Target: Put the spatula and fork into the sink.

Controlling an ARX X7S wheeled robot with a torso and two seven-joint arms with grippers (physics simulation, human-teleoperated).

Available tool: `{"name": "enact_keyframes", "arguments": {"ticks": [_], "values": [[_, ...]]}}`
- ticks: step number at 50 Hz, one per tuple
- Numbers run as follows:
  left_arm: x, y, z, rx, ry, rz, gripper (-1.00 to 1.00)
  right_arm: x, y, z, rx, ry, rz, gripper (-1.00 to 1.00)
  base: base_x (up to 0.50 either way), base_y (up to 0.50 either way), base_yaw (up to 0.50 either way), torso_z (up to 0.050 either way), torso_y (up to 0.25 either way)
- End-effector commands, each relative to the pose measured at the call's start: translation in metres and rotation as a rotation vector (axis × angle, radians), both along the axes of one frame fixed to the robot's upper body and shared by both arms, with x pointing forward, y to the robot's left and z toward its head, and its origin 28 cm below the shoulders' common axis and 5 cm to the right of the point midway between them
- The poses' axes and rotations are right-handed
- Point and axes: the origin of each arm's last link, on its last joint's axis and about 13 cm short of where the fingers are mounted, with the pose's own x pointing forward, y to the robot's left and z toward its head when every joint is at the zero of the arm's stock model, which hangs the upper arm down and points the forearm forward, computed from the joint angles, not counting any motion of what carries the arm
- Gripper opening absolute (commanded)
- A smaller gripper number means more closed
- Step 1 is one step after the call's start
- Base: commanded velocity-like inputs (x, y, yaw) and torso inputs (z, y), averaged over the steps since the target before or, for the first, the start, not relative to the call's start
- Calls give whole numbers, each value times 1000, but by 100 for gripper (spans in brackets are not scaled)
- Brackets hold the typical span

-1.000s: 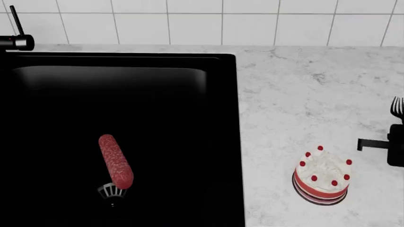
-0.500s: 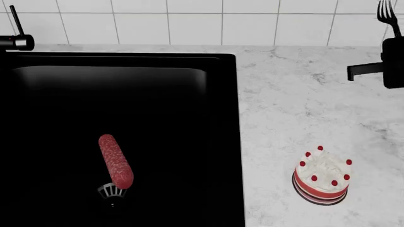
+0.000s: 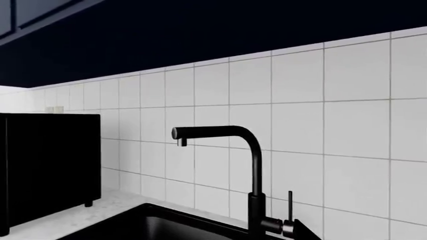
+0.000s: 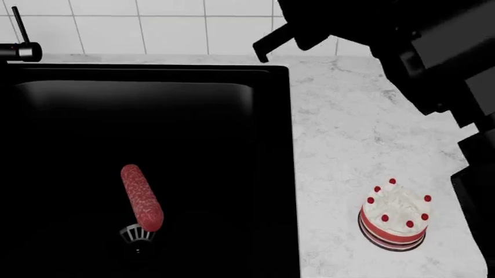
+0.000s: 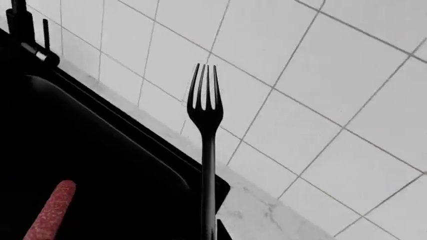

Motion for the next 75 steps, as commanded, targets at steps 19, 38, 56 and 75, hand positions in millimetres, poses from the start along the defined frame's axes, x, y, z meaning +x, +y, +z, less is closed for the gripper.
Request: {"name": "enact_keyframes", "arguments": {"ticks": [19, 38, 56, 75], "values": [[-1, 0, 0, 0, -2, 1, 100, 4, 120, -63, 77, 116, 539, -100, 0, 0, 0, 0, 0], [-7, 3, 2, -11, -18, -3, 100, -13, 158, -115, -197, 316, 649, -100, 0, 0, 0, 0, 1], [-10, 7, 3, -11, -19, 11, 100, -26, 165, -145, -494, 382, 700, -100, 0, 0, 0, 0, 0], [-11, 8, 0, -17, -16, 14, 100, -20, 163, -129, -420, 318, 644, 100, 0, 0, 0, 0, 1]]}}
